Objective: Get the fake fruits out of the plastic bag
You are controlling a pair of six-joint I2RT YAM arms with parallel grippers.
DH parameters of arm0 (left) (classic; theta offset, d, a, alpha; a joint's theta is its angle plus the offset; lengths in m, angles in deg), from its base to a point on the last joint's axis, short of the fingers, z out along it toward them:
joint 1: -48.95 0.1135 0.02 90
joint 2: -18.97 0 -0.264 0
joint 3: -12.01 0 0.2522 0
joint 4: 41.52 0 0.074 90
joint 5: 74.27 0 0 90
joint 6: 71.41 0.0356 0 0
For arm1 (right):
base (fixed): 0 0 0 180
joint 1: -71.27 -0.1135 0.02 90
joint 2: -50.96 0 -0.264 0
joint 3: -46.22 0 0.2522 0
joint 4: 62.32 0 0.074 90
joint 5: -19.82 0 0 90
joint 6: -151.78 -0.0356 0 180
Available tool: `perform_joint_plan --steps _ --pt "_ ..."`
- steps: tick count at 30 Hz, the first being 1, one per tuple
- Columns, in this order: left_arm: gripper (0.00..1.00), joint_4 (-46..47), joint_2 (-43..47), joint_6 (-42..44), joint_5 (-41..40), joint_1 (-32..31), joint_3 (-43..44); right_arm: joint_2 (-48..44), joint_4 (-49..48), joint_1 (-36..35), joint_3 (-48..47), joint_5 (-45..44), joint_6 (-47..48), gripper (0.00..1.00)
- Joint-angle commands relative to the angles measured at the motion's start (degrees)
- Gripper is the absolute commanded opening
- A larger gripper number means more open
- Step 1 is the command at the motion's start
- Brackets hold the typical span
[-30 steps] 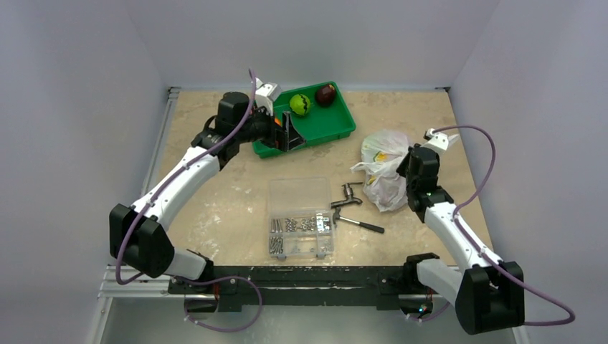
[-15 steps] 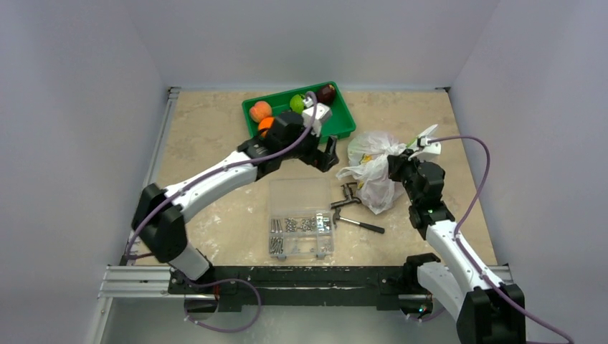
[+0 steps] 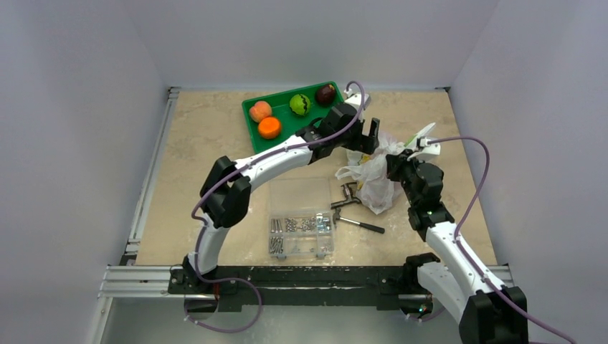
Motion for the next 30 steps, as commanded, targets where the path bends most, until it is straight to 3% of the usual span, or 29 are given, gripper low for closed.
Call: perform_joint_plan --steps 1,8,11,13,18,20,22,26,30 --pt "1.0 7.61 -3.22 -9.09 2.24 0.03 4.02 -1.67 -2.26 -0.46 -1.48 -0.73 -0.86 0.0" --pt "1.0 5.92 -8.28 -29.31 0.46 -0.81 7.63 -2.11 -2.58 -0.48 -0.42 0.63 -1.4 0.0" --pt "0.93 0.58 -11.89 -33.11 1.38 -0.78 13.23 -1.79 0.39 -0.47 -1.52 -1.93 -1.42 0.0" --pt "0.83 2.12 -13.49 -33.88 3.55 -0.6 14.13 -1.46 2.97 -0.46 -2.63 -2.59 -2.08 0.0" --pt "0.42 7.07 -14.46 -33.41 5.82 -0.34 13.74 -0.11 11.62 -0.46 -5.8 0.53 -3.52 0.0" --pt "0.18 8.95 -14.52 -33.69 5.37 -0.32 12.88 -0.78 14.34 -0.47 -6.07 1.62 -4.47 0.0" --pt "0.0 9.38 -14.35 -34.16 4.31 -0.17 12.36 -1.81 18.07 -0.48 -6.76 -0.59 -6.55 0.0" --pt "0.0 8.39 -11.56 -36.1 -1.29 0.47 10.04 -0.53 32.75 -0.39 -11.69 -6.2 -15.06 0.0" --pt "0.0 4.65 -10.45 -37.78 -4.54 1.27 11.31 -1.76 39.72 -0.37 -12.95 -7.35 -18.08 0.0"
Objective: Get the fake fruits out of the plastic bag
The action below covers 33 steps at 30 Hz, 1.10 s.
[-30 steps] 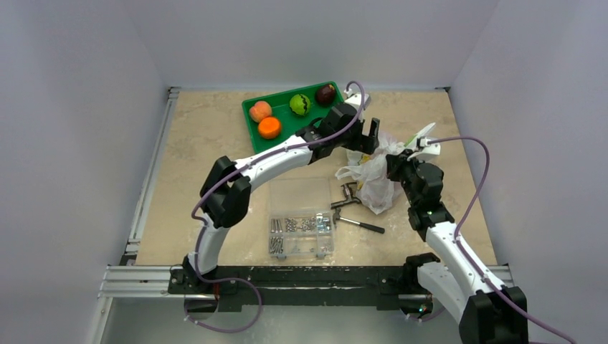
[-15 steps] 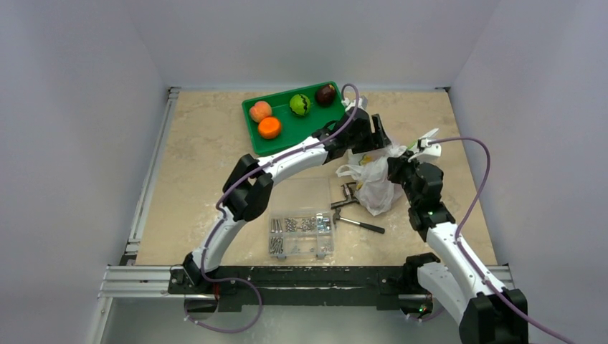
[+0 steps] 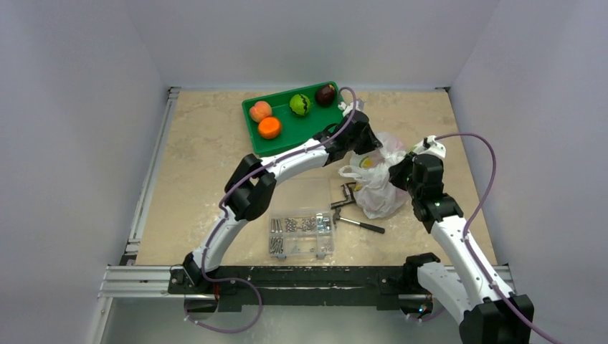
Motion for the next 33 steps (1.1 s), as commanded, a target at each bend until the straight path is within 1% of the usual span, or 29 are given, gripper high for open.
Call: perform_joint_plan --steps 1,4,6,9,12,14,15,18,19,20,22,23,24,27,28,29,30,33 --pt "0.0 -2.16 4.56 -3.43 -6.76 1.84 1.58 -2.26 14.67 -0.3 -3.76 -5.07 -7.14 0.0" --pt "0.0 -5.44 5.41 -4.52 -7.42 2.78 1.55 -6.42 21.09 -0.3 -3.83 -11.92 -10.59 0.0" --pt "0.0 -5.94 6.1 -4.75 -6.66 3.47 1.06 -10.69 22.42 -0.25 -2.38 -14.07 -14.3 0.0" --pt "0.0 -5.12 7.71 -5.36 -4.56 4.49 -0.7 -16.43 26.99 -0.29 -0.01 -19.92 -22.54 0.0" --pt "0.0 -4.24 8.98 -5.69 -1.47 5.4 -2.2 -20.8 26.89 -0.3 1.92 -23.9 -26.11 0.0" --pt "0.0 -5.22 9.33 -5.28 0.48 5.54 -1.94 -21.13 23.71 -0.3 2.18 -24.14 -23.32 0.0" --pt "0.0 -5.13 9.6 -5.36 1.31 5.55 -2.3 -19.67 23.39 -0.28 1.07 -23.99 -21.65 0.0" --pt "0.0 -2.62 10.76 -7.1 3.69 5.54 -5.01 -16.3 25.38 -0.3 -4.25 -24.02 -16.2 0.0" --pt "0.0 -1.77 11.02 -7.87 4.29 5.5 -5.72 -15.85 24.97 -0.28 -5.5 -23.75 -13.77 0.02" --pt "0.0 -1.29 11.11 -8.21 4.77 5.54 -6.05 -15.78 24.77 -0.3 -6.86 -22.71 -11.83 0.05" --pt "0.0 -0.8 10.99 -8.67 5.75 5.53 -6.1 -16.1 24.53 -0.31 -9.05 -20.51 -10.04 0.19" --pt "0.0 -0.87 11.02 -8.95 5.99 5.54 -6.1 -16.27 22.42 -0.3 -9.49 -18.66 -8.08 0.27" --pt "0.0 -0.97 10.91 -9.34 6.13 5.55 -6.17 -15.94 21.35 -0.29 -10.23 -15.74 -6.73 0.32" --pt "0.0 -1.2 11.01 -9.54 6.89 5.71 -6.24 -13.76 23.51 -0.26 -13.75 -11.0 -6.72 0.38" --pt "0.0 -1.26 11.19 -9.37 7.05 5.79 -6.45 -13.24 22.71 -0.3 -14.14 -9.14 -5.68 0.44" --pt "0.0 -1.17 11.38 -9.11 7.43 5.84 -6.71 -12.72 20.34 -0.31 -13.84 -5.11 -3.88 0.5" --pt "0.0 -0.86 11.63 -8.87 7.76 5.97 -7.04 -11.68 18.1 -0.3 -13.74 -1.18 -0.54 0.52" --pt "0.0 0.11 12.14 -8.35 8.93 6.23 -7.78 -6.48 18.98 -0.31 -16.47 -0.69 4.65 0.55"
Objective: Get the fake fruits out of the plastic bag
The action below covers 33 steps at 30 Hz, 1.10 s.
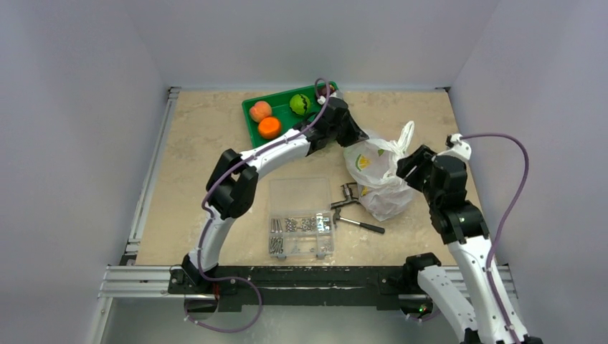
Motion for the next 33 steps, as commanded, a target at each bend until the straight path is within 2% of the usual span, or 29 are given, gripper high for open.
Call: perform_joint_plan --steps 1,4,7,8,12,16,17,19,22,27,33 --pt "0.0 3.43 4.36 0.05 3.26 0.73 -0.9 6.42 -1.99 0.07 -4.16 6.57 9.28 0.56" --pt "0.0 3.57 4.66 2.07 4.58 0.92 -0.61 8.74 -4.33 0.06 -3.14 7.96 10.07 0.58" --pt "0.0 2.05 5.21 5.74 5.54 1.01 0.24 10.35 -3.45 0.03 -2.61 4.58 9.24 0.6" --pt "0.04 0.94 5.65 7.69 5.26 1.0 0.59 10.16 -3.59 0.05 -2.24 3.72 8.53 0.61" --pt "0.32 -1.54 7.99 17.54 3.44 0.06 0.82 5.97 -6.32 0.02 1.73 -2.08 5.74 0.61" --pt "0.65 -4.01 10.59 28.01 -0.35 -2.56 1.48 -0.06 -14.25 0.0 8.56 -3.73 7.96 0.61" --pt "0.77 -4.26 11.1 31.26 -2.02 -3.54 1.49 -0.69 -15.22 0.0 9.38 -3.63 8.51 0.6" --pt "0.89 -4.05 11.72 37.89 -6.48 -5.67 1.63 -1.45 -15.75 0.06 10.44 -4.28 8.68 0.61" --pt "0.94 -0.43 11.13 50.35 -12.24 -9.21 1.29 -1.38 -16.17 0.0 10.93 -4.37 8.71 0.6" --pt "0.95 16.48 9.75 65.45 -15.29 -12.9 -4.67 -0.95 -12.18 0.0 8.17 -2.2 6.26 0.58" --pt "0.9 17.06 6.35 73.44 -13.39 -13.28 -2.2 -5.34 -12.77 0.0 9.05 0.54 5.47 0.57"
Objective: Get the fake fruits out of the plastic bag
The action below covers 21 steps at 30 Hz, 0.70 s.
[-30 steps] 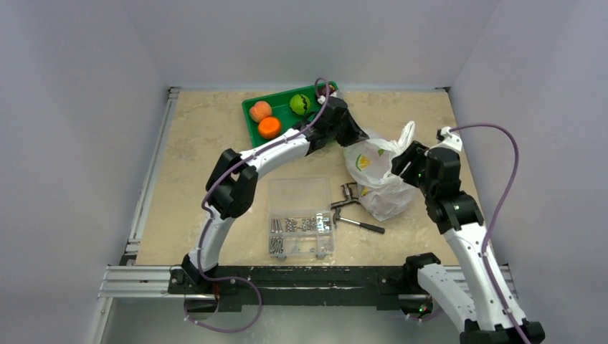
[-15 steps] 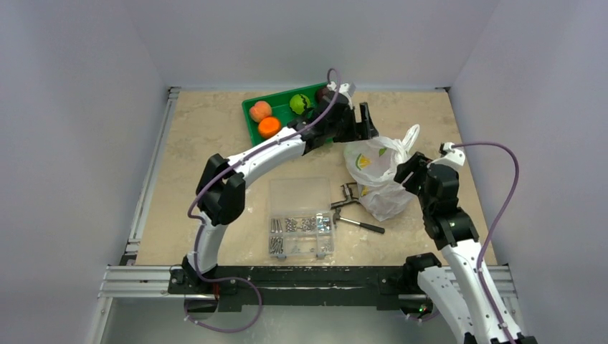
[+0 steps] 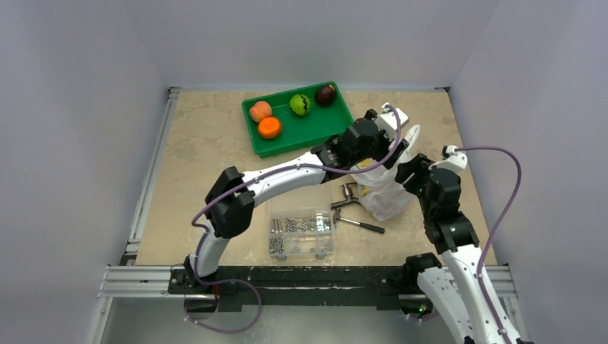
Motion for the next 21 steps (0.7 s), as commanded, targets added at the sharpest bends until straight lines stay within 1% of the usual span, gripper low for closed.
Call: perform_joint_plan --steps 1,4,7,8,10,12,13,16,17,18,19,20,21 --pt "0.87 5.27 -2.02 11.96 -1.3 1.11 2.02 -3.2 -1.89 0.04 -1.49 1.73 -0.78 0.57" --pt "0.81 3.78 -3.49 14.82 -0.73 1.17 3.61 -2.79 -1.57 0.0 -1.63 1.13 -0.33 0.56" --pt "0.78 2.76 -4.03 16.68 1.24 1.36 3.93 -1.66 -1.31 0.02 -1.98 0.56 -0.07 0.56" --pt "0.78 2.68 -3.89 16.92 2.33 1.49 3.3 -1.37 -1.35 0.02 -2.04 0.63 0.12 0.56" --pt "0.82 3.9 -3.86 16.49 3.63 1.79 2.5 -0.6 -1.88 0.0 -1.96 1.15 0.28 0.56" --pt "0.85 2.14 -5.44 16.83 3.65 1.93 4.93 0.09 -2.47 0.02 -1.68 2.09 -0.01 0.56" --pt "0.85 1.48 -6.48 16.85 3.45 1.98 6.47 0.52 -2.88 0.01 -1.43 2.67 -0.19 0.56" --pt "0.8 1.89 -8.9 16.15 4.75 1.98 8.63 1.36 -3.08 0.02 -1.06 2.4 -0.74 0.55" --pt "0.76 1.91 -9.44 15.73 5.29 1.97 9.02 1.54 -2.55 0.0 -1.31 1.57 -1.24 0.55" --pt "0.69 1.6 -9.85 15.41 5.72 2.05 9.5 1.76 -2.12 0.07 -1.71 0.79 -1.93 0.56" --pt "0.57 1.43 -10.09 14.98 5.6 2.07 9.85 1.94 -1.27 0.07 -2.19 -0.63 -2.88 0.58" --pt "0.34 1.53 -10.11 14.24 4.75 2.07 9.93 2.09 -0.17 0.01 -2.6 -2.23 -3.95 0.6" --pt "0.24 1.69 -10.01 13.33 4.26 2.26 9.86 2.21 0.9 0.0 -3.02 -3.68 -5.1 0.61"
